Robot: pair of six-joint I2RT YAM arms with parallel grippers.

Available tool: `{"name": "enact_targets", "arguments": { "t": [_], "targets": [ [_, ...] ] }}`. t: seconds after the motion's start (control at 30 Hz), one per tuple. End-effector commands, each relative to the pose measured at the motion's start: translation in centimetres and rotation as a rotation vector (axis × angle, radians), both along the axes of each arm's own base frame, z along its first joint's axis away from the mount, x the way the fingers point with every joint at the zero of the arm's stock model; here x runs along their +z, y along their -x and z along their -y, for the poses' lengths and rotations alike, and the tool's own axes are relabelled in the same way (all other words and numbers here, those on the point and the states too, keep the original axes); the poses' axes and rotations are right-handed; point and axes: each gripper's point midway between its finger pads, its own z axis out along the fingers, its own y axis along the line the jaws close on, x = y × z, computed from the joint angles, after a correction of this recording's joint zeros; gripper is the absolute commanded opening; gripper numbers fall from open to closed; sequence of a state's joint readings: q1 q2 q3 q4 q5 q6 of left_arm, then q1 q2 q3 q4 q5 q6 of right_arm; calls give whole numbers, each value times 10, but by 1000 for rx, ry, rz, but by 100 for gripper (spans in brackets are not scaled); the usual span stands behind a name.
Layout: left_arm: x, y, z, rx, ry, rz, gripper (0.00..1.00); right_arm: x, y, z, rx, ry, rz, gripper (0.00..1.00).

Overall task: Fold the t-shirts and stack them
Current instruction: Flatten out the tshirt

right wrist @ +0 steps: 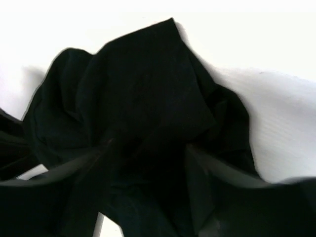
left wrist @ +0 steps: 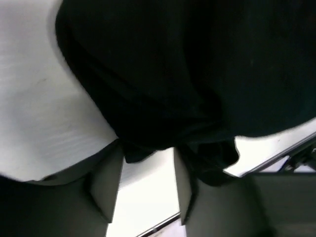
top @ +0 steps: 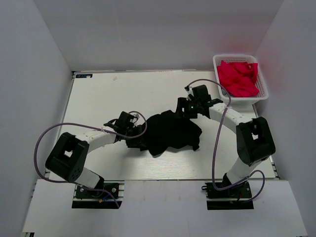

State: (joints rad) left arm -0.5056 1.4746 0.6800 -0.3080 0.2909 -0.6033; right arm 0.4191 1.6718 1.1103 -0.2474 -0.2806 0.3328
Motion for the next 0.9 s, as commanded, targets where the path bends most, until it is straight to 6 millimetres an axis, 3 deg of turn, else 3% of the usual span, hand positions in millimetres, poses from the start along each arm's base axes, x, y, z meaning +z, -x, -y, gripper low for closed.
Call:
{"name": "enact_targets", "arguments": {
  "t": [0.0, 0.03, 0.1, 0.13, 0.17, 0.23, 0.27, 0.33, 0.37, 0.4, 0.43, 0.47, 0.5, 0.53, 0.57, 0.63, 0.7, 0.87],
  "targets": [
    [-32, 9, -24, 25, -181, -53, 48, 10, -5, -18, 30, -47, 30, 59],
    [-34, 10, -25, 24, -186, -62, 38, 8, -2, -19, 29, -49, 21, 49],
    [-36, 9, -24, 19, -196, -61, 26, 10, -3, -21, 27, -57, 33, 24],
    [-34, 6, -21, 29, -189, -57, 9, 10, -3, -22, 23, -56, 39, 0],
    [-34, 5, -23, 35, -201, -50, 0, 22, -7, -23, 12, -76, 75, 0],
    [-24, -3, -21, 51, -202, -12, 0, 29, -11, -21, -2, -75, 108, 0],
    [-21, -3, -24, 58, -214, -5, 0, 49, -16, -21, -15, -101, 166, 0],
    [6, -20, -26, 102, -218, 82, 0, 63, -25, -15, -59, -93, 220, 0],
    [23, -31, -25, 122, -213, 134, 0, 88, -33, -12, -89, -107, 291, 0],
    [37, -42, -31, 158, -235, 191, 0, 96, -35, -10, -103, -106, 316, 0],
    [61, -47, -34, 185, -221, 257, 0, 111, -43, 3, -172, -78, 372, 0],
    [88, -59, -34, 216, -204, 325, 0, 140, -48, 4, -196, -98, 437, 0],
    [108, -70, -42, 268, -218, 399, 0, 149, -50, 10, -222, -92, 461, 0],
    [126, -73, -49, 290, -228, 448, 0, 165, -56, 29, -314, -55, 513, 0],
    [168, -80, -53, 339, -191, 540, 0, 191, -56, 35, -358, -73, 562, 0],
    [209, -88, -67, 411, -199, 648, 0, 222, -57, 59, -482, -57, 619, 0],
    [267, -89, -77, 455, -160, 773, 0, 261, -54, 85, -605, -42, 708, 0],
    [387, -74, -83, 460, 13, 1048, 0, 359, -13, 111, -613, -120, 937, 0]
  ]
}}
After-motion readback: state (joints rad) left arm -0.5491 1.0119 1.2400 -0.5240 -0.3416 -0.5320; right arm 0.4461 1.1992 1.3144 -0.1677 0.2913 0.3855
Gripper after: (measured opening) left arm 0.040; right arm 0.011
